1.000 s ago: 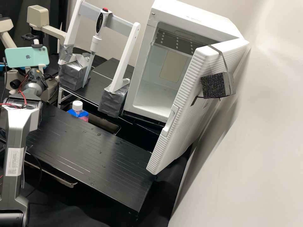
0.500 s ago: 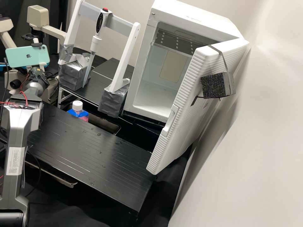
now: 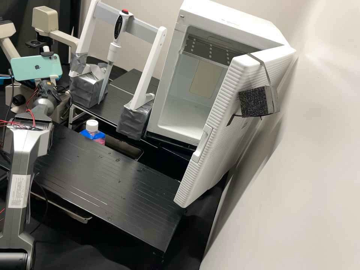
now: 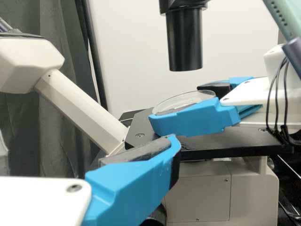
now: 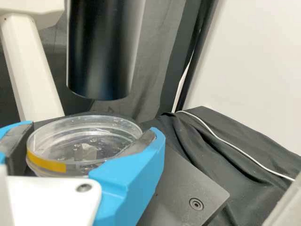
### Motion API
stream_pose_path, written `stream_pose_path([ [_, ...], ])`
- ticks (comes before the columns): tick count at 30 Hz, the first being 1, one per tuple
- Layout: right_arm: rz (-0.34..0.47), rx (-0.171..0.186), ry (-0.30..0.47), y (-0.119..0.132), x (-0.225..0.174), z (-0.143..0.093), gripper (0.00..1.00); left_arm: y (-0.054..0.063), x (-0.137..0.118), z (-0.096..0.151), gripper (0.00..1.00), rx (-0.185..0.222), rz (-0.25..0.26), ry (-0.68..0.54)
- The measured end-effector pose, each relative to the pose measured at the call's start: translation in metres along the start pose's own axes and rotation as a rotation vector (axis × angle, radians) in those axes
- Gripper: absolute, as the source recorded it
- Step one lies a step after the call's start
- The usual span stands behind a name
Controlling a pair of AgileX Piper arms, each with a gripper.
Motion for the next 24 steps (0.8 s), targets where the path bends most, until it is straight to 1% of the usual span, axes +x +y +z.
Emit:
stream_pose_path([
  [15,0.001,-0.002,-0.02,0.001,0.001,0.001,1.0,0.0,0.0,0.0,1.0,0.0,0.0,0.0],
  [20,-0.001,0.003,-0.023,0.002,-0.002,0.006,1.0,0.0,0.0,0.0,1.0,0.0,0.0,0.0],
  [24,-0.019,0.021,-0.013,-0.001,-0.012,0.011,1.0,0.0,0.0,0.0,1.0,0.0,0.0,0.0],
])
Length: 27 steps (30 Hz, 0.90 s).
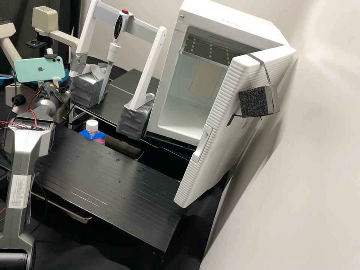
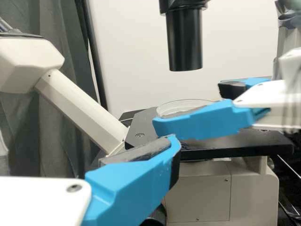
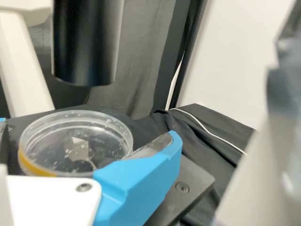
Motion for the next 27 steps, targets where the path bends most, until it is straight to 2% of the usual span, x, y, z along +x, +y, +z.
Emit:
stream_pose_path([
  [6,-0.002,0.012,0.043,0.009,-0.027,-0.007,1.0,0.0,0.0,0.0,1.0,0.0,0.0,0.0],
  [16,0.012,0.035,0.183,0.017,-0.076,-0.03,1.0,0.0,0.0,0.0,1.0,0.0,0.0,0.0],
  [20,0.061,0.074,0.199,0.023,-0.1,-0.029,1.0,0.0,0.0,0.0,1.0,0.0,0.0,0.0],
  [24,0.145,0.047,0.21,0.029,-0.13,-0.023,1.0,0.0,0.0,0.0,1.0,0.0,0.0,0.0],
  [27,0.23,0.049,0.227,0.035,-0.164,-0.014,1.0,0.0,0.0,0.0,1.0,0.0,0.0,0.0],
])
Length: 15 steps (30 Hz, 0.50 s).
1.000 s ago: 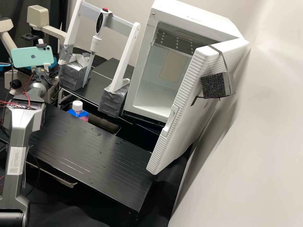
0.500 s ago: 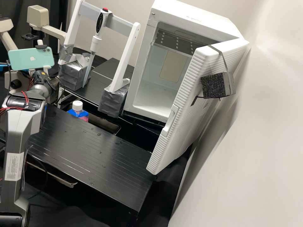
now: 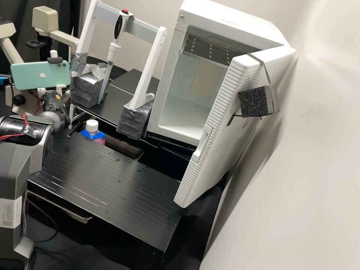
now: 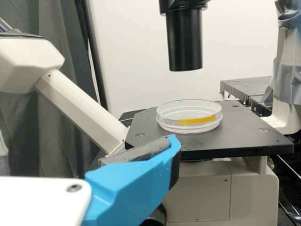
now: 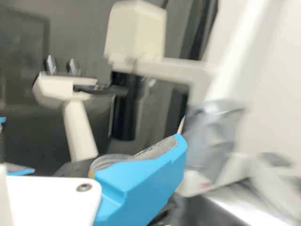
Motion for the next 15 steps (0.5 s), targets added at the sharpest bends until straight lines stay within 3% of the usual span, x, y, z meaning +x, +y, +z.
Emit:
stream_pose_path([
  [9,0.153,0.002,0.083,0.014,-0.077,-0.008,1.0,0.0,0.0,0.0,1.0,0.0,0.0,0.0],
  [15,0.241,0.001,-0.046,0.016,-0.121,0.0,1.0,0.0,0.0,0.0,1.0,0.0,0.0,0.0],
])
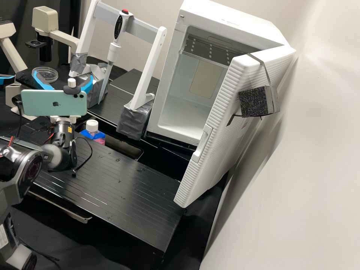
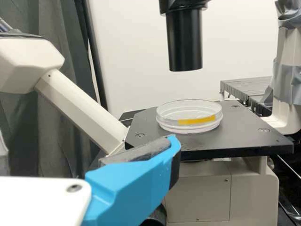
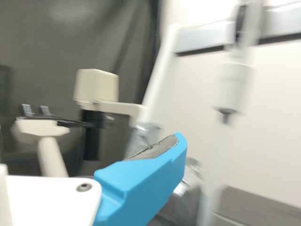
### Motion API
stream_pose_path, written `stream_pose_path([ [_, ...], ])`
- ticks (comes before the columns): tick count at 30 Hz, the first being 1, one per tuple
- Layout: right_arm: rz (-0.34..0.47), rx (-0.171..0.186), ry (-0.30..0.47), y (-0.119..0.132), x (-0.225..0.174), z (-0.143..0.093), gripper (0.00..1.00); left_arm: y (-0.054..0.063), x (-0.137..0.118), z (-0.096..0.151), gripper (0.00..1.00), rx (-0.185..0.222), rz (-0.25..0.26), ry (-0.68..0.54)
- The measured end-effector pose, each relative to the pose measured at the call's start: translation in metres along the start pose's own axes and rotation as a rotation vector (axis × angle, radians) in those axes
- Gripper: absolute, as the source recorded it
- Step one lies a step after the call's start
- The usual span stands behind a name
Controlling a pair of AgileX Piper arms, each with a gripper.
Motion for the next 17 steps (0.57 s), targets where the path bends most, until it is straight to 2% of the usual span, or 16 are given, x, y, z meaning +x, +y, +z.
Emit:
stream_pose_path([
  [5,0.133,-0.04,-0.142,0.01,-0.028,0.006,1.0,0.0,0.0,0.0,1.0,0.0,0.0,0.0],
  [11,0.22,-0.029,-0.257,0.017,-0.056,0.014,1.0,0.0,0.0,0.0,1.0,0.0,0.0,0.0],
  [13,0.238,-0.01,-0.285,0.017,-0.064,0.016,1.0,0.0,0.0,0.0,1.0,0.0,0.0,0.0],
  [15,0.255,0.034,-0.312,0.018,-0.072,0.02,1.0,0.0,0.0,0.0,1.0,0.0,0.0,0.0],
  [17,0.267,0.057,-0.333,0.019,-0.077,0.023,1.0,0.0,0.0,0.0,1.0,0.0,0.0,0.0],
])
